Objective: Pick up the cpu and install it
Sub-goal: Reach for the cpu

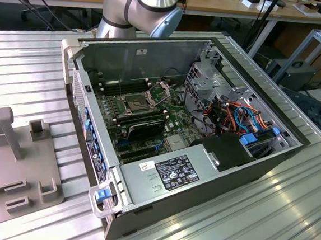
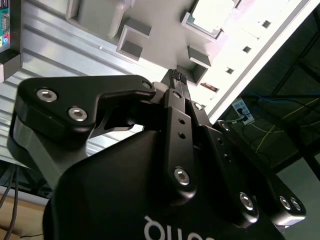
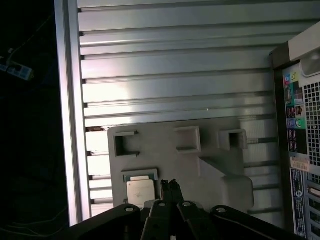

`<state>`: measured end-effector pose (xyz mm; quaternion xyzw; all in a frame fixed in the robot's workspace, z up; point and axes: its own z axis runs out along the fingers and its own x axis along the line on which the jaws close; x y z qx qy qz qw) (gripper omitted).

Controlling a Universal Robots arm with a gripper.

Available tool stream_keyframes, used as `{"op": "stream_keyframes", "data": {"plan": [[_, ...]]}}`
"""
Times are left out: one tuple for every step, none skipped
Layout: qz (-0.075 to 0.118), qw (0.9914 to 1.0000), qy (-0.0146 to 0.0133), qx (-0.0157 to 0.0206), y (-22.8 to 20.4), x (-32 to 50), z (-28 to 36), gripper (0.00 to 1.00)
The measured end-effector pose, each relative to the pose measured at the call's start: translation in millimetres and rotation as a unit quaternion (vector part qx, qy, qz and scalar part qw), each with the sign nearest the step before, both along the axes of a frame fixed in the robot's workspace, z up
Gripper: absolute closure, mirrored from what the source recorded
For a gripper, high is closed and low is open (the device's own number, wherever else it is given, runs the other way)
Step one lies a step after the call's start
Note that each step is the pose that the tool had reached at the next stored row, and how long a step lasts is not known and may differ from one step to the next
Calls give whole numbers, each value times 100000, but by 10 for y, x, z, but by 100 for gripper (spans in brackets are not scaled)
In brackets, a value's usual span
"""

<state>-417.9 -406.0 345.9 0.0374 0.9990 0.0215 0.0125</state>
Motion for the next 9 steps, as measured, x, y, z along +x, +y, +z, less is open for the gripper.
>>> {"op": "stream_keyframes", "data": {"plan": [[-1,100000,2,-3,0,-7,-8,89],[1,100000,-5,-1,0,-10,-11,89],[2,100000,-10,5,0,-16,-18,89],[2,100000,-4,1,0,-22,-22,89],[1,100000,-2,-1,0,-26,-26,89],[3,100000,0,1,0,-29,-28,89],[4,100000,-1,-2,0,-33,-32,89],[1,100000,1,-2,0,-35,-34,89],[2,100000,3,-1,0,-37,-36,89]]}}
